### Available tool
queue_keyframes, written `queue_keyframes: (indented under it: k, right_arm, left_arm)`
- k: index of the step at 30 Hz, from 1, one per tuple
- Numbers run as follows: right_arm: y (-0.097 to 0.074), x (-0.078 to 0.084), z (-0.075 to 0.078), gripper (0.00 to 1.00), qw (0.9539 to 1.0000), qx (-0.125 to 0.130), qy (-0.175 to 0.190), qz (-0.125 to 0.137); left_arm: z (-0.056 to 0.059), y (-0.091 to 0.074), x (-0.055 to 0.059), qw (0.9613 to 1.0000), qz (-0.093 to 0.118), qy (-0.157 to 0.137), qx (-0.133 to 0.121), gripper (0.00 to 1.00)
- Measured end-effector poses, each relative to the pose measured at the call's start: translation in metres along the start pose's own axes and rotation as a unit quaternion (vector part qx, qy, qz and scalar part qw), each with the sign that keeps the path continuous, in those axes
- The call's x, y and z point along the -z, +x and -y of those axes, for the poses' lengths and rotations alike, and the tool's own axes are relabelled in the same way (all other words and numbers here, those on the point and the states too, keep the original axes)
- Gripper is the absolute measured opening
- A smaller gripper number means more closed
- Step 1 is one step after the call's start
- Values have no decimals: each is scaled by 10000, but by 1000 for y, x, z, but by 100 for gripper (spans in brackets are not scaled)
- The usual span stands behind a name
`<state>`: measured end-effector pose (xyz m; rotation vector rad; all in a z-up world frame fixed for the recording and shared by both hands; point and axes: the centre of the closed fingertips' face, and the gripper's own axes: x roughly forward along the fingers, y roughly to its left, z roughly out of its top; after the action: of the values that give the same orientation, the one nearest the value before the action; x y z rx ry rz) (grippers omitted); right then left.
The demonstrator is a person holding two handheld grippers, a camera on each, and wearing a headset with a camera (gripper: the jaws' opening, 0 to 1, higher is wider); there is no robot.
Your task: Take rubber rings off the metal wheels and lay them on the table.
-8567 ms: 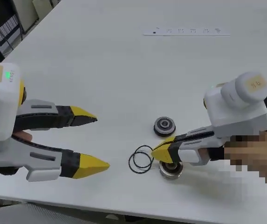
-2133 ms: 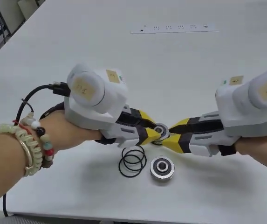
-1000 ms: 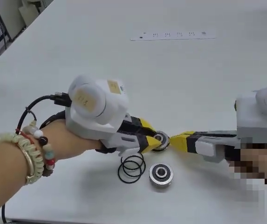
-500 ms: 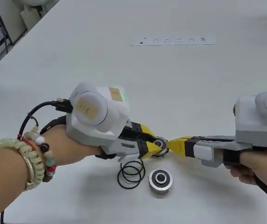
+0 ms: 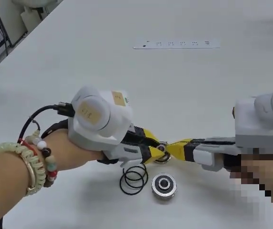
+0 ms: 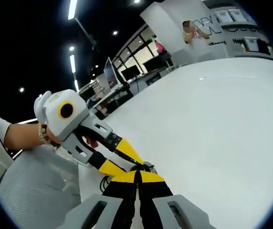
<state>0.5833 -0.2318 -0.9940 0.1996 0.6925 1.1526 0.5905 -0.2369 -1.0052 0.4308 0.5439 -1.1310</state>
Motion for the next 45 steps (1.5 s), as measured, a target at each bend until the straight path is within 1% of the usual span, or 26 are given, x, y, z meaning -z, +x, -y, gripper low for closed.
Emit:
queue_keyframes:
  k: [1,3,4,5,6,9,12,16,19,21,24,27,31,35,38,40,45]
  right_arm:
    - [1,-1,-1,0,10000,-18,1,13]
    - [2,-5,-9,0,9997,-221,-46,72]
    - [2,-6,-8,0,9999,-136,-78,62]
    - [1,-3,-2,0,9995,43,-308,-51]
    - [1,-2,-1,0,9993,77,-348,-82]
    - [-3,1,7,0,9994,177,-249,-143]
    - [-6,2,11,0,9992,282,-255,-156]
    - [-10,0,11,0,9989,334,-263,-174]
    - [-12,-3,9,0,9985,383,-351,-190]
    - [-14,-6,7,0,9982,410,-393,-173]
    - [-19,-12,4,0,9979,459,-437,-146]
    - [-23,-15,1,0,9976,498,-455,-131]
    - [-32,-20,-6,0,9971,566,-494,-96]
    - [-43,-26,-13,0,9967,642,-496,-26]
    - [-51,-29,-20,0,9966,678,-466,39]
    - [-57,-31,-26,0,9964,707,-453,68]
    - [-68,-33,-38,0,9959,763,-473,113]
  left_arm:
    - [0,0,0,10000,1,-1,-5,13]
    - [0,0,0,10000,6,0,-23,13]
    - [0,0,0,10000,8,-6,-30,13]
    - [0,0,0,10000,12,-26,-39,13]
    - [0,0,-1,10000,16,-56,-54,13]
    - [0,0,-1,10000,20,-38,-62,13]
    - [0,0,-1,9999,6,-86,-60,14]
    - [0,-3,-4,9999,-20,-146,19,15]
    - [5,-11,-10,9998,59,-132,148,20]
    - [6,-17,-12,9997,76,-108,187,23]
    - [8,-30,-16,9996,134,-48,240,28]
    - [10,-47,-19,9994,196,-8,270,32]
    - [9,-69,-24,9993,311,57,184,38]
    - [10,-95,-29,9988,474,17,98,47]
    - [12,-112,-29,9984,556,19,41,52]
    - [14,-123,-26,9983,585,1,1,55]
    - [16,-148,-17,9981,593,-24,-180,63]
